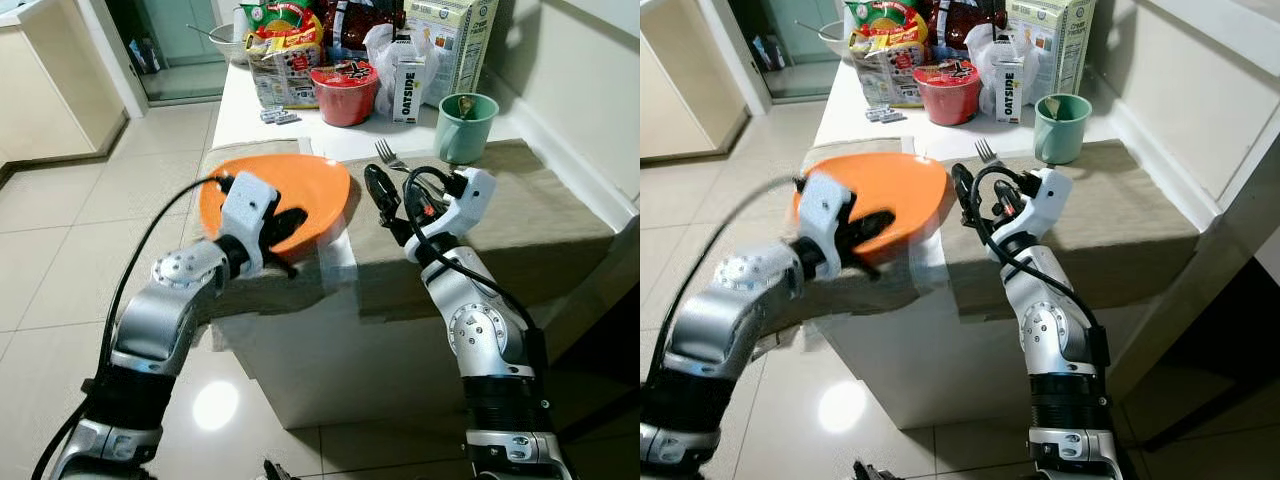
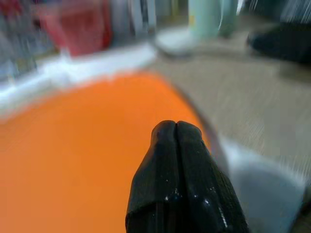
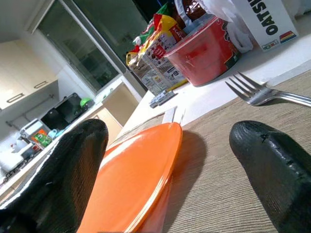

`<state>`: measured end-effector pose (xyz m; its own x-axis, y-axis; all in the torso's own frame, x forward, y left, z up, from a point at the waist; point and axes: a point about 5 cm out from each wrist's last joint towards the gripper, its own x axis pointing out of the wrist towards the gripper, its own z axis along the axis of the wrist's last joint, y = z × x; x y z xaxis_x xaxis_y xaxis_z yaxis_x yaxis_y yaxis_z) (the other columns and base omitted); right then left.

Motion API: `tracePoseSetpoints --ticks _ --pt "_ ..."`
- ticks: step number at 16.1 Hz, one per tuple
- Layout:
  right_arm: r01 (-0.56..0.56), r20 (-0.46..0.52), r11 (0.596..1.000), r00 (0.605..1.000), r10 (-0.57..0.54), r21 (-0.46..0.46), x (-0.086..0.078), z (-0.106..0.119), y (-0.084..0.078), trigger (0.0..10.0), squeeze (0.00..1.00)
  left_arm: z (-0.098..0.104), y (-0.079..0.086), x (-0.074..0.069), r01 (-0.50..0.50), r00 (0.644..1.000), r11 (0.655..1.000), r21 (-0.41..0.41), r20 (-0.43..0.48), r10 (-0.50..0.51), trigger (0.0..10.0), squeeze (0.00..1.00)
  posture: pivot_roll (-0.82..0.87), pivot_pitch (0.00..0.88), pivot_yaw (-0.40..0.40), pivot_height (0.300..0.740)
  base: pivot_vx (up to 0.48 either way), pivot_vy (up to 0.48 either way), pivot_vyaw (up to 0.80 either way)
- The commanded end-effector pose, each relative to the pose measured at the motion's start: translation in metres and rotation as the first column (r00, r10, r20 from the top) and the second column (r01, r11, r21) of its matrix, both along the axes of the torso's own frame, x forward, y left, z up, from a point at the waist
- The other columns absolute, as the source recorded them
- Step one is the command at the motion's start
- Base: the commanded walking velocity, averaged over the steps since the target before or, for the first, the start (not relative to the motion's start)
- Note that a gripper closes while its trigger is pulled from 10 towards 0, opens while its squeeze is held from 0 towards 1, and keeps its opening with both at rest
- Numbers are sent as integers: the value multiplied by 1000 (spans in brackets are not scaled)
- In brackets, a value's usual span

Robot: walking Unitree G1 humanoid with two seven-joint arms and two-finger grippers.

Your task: Setting the table

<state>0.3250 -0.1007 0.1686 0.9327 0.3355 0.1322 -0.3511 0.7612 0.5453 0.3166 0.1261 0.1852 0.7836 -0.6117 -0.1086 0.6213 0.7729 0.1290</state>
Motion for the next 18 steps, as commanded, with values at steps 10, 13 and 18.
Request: tracePoseSetpoints --ticks 10,13,18 --pt "-28 -12 999 1000 28 -44 -7 -7 5 10000 0 23 59 55 -201 979 934 294 85 184 10000 0 -91 10 82 740 0 0 0" --pt "-28 -24 998 999 27 -49 -11 -10 5 10000 0 2 88 63 -265 963 858 440 71 261 10000 0 -97 12 86 740 0 0 0" --pt "-35 -28 998 999 34 -51 -12 -11 6 10000 0 -13 76 65 -194 979 878 438 30 202 10000 0 -96 16 83 740 0 0 0"
